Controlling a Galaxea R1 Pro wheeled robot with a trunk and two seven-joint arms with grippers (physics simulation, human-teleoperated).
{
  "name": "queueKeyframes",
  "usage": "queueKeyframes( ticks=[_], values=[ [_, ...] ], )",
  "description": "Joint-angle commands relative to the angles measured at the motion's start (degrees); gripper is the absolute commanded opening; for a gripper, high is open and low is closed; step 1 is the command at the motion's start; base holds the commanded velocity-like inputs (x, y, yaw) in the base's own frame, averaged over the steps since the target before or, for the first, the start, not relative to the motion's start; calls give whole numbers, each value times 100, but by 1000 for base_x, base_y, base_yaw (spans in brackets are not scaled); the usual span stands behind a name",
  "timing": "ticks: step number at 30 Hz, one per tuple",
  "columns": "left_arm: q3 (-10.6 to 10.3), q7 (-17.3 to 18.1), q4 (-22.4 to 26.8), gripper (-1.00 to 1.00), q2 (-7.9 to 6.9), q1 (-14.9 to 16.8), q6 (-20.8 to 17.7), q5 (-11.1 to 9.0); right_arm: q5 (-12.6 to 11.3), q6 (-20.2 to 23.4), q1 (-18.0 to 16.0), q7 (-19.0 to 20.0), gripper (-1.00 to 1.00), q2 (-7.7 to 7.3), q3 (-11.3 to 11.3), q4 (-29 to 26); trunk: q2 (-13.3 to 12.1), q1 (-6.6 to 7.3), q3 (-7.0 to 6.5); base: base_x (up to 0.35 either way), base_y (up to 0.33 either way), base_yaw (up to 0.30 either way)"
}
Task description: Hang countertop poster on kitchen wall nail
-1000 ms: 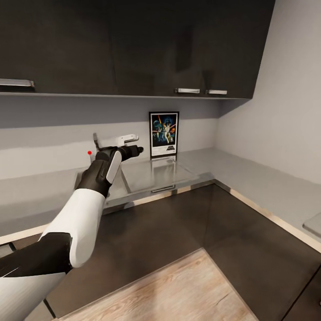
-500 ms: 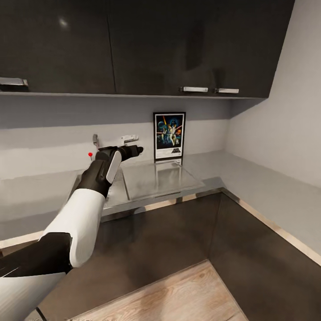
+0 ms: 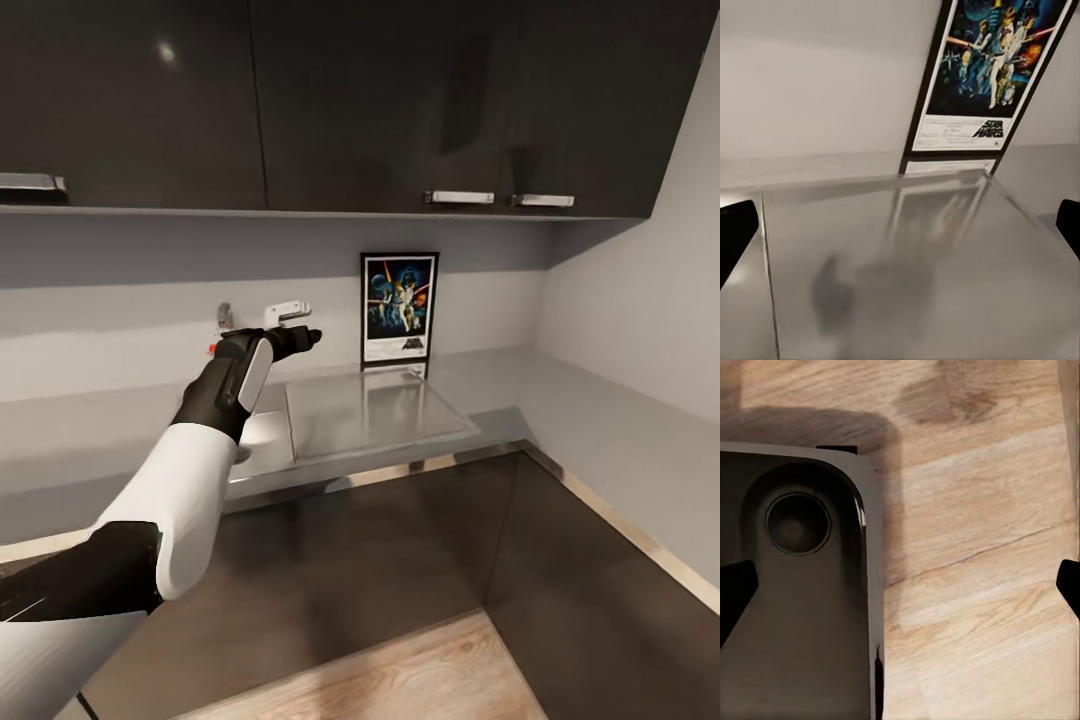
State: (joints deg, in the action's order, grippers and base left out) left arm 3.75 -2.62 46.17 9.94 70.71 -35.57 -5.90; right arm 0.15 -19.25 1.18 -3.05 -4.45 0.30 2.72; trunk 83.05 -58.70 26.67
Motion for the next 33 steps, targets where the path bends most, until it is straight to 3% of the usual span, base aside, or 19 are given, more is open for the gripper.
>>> queueKeyframes(
  ticks=[1, 8, 20, 33],
  values=[
    [28, -26, -2, 100, 6, 4, -28, -60, 3, -27, -3, -12, 100, 1, 5, 9, 3, -3, 5, 248, -190, 3],
    [36, -25, -11, 100, 6, 4, -28, -60, 3, -27, -3, -17, 100, 4, 5, 9, 3, -3, 5, 257, -198, 64],
    [38, -20, -13, 100, 6, 4, -28, -63, -5, -26, -3, -23, 100, 0, 3, 9, 3, -3, 5, 96, -67, 243],
    [29, -20, -12, 100, 6, 4, -30, -67, 3, -27, -3, -14, 100, -27, 5, 9, 3, -3, 5, 265, -144, 29]
  ],
)
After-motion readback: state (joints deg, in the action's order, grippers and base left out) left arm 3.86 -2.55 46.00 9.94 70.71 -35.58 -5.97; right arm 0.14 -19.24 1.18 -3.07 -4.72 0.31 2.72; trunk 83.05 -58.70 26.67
